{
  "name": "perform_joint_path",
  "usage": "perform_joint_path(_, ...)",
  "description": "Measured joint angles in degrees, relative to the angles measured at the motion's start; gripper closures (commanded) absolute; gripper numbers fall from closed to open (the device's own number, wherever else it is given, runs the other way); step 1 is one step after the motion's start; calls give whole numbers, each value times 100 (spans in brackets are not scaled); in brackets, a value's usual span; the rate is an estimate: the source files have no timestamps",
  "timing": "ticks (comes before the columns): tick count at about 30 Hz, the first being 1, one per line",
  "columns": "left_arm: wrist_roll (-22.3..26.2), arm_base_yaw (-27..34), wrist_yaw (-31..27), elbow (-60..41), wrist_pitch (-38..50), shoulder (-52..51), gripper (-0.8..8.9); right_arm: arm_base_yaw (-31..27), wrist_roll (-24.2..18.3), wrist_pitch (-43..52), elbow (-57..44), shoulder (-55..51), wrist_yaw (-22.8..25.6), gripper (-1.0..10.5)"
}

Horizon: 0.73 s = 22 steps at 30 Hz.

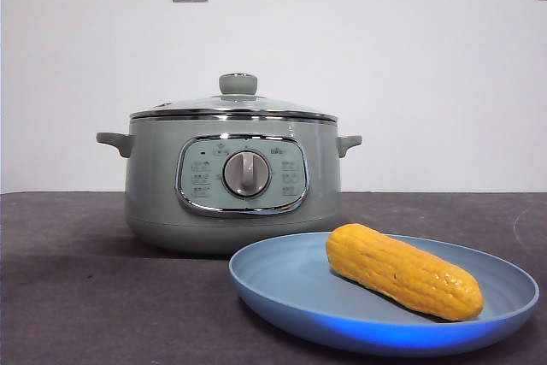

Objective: Take the corn out from the steamer,put the corn on the plate,close the lid

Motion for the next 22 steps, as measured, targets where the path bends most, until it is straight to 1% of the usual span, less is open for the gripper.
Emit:
perform_joint_path(5,0,0,0,0,0,0,818,0,0,-2,0,0,0,946)
perform_joint_path(8,26,0,-168,0,157,0,817,0,0,-2,0,0,0,946)
perform_joint_path(10,144,13,-332,0,417,-4,817,0,0,0,0,0,0,946)
perform_joint_path(12,374,116,-538,-4,693,-66,817,0,0,-2,0,0,-2,946)
perform_joint_path(14,673,313,-599,-11,1147,-212,817,0,0,-2,0,0,0,946)
perform_joint_path(16,986,632,-577,-20,1716,-459,817,0,0,-2,0,0,0,946)
perform_joint_path(18,1191,992,-573,-133,2297,-811,817,0,0,-2,0,0,0,946)
perform_joint_path(20,1285,1333,-570,-372,2765,-1163,817,0,0,0,0,0,0,946)
perform_joint_path(22,1346,1749,-599,-813,3289,-1578,817,0,0,-2,0,0,0,946)
